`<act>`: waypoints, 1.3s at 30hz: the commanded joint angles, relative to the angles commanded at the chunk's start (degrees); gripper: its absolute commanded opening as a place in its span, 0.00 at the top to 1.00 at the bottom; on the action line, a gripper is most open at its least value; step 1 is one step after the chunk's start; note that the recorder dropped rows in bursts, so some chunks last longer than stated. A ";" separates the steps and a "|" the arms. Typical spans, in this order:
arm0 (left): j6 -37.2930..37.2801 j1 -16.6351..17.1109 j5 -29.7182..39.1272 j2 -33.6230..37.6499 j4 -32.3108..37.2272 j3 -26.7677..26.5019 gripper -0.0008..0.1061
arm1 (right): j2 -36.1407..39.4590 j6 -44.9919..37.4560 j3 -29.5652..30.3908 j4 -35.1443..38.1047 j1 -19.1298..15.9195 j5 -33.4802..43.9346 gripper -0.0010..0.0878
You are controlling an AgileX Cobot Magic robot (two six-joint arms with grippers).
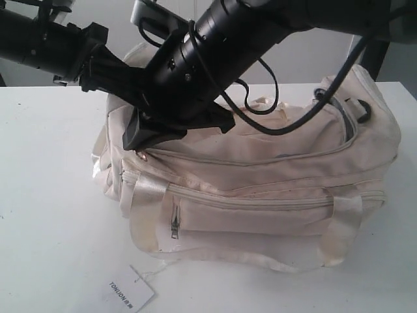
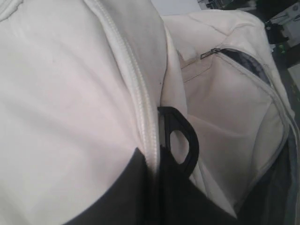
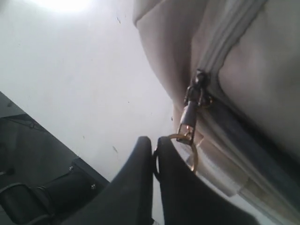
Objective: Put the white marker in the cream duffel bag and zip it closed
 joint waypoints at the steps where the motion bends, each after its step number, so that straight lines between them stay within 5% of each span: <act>1: 0.00 0.00 -0.17 0.00 0.82 0.00 0.99 | 0.00 0.00 0.00 -0.25 0.00 0.40 0.99; 13: 0.00 0.00 -0.76 0.00 6.93 0.00 0.99 | -2.40 0.24 0.00 -10.21 0.00 3.93 0.99; 39: -0.24 0.00 -0.76 0.00 7.36 0.00 0.99 | -3.05 0.24 0.00 -15.96 0.00 5.48 0.99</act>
